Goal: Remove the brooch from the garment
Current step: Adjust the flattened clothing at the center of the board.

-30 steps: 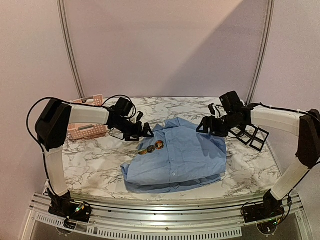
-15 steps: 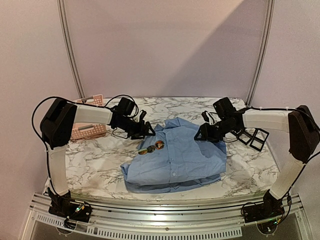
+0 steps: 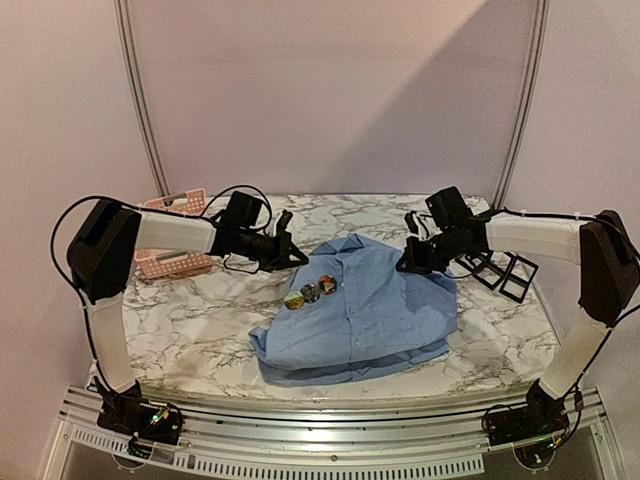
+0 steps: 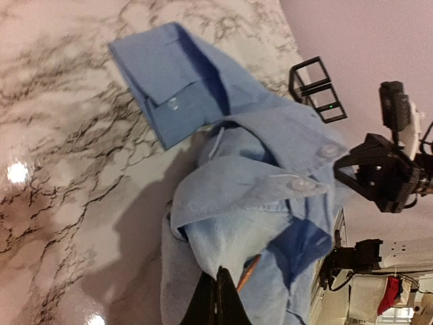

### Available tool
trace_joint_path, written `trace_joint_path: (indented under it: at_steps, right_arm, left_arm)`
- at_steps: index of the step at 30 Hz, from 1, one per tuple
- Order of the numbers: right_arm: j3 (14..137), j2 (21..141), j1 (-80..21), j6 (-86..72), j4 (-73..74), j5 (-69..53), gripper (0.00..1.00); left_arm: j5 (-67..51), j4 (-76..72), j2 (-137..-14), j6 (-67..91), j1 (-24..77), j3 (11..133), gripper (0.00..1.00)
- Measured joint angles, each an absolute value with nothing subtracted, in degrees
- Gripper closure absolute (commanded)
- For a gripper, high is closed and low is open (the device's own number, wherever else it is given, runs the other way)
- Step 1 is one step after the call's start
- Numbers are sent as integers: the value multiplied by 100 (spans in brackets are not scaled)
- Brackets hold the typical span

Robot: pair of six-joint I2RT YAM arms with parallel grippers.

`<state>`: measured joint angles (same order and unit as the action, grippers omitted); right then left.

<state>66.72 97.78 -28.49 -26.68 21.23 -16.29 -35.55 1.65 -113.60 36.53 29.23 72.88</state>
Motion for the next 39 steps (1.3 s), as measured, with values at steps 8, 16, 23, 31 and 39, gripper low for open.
trace_joint_path:
  at_steps: [8,16,23,31,39]
  right_arm:
    - [7116,9209,-2963,-2449,1752,-998,100]
    - [7334,8364,-3350,-2018,773,-672,100]
    - [7172,7797,-3623,-1599,36,-1011,100]
    - [7743,8499,-3636,-1564,108,-781,100]
    - [8702,10744,-2902,-1769,272,-1181,100]
  left_arm:
    - [-2888,405,-9548,2980,2906,7286,100]
    - [-2110,1048,-7631,2252,2917,7242,100]
    - [-1903,1603,-6499,2167,3037,7046,100]
    - [-1048,2453,-6713,2650,3127,7166,100]
    - [-438,3221,-7430,2810,2825,7148,94]
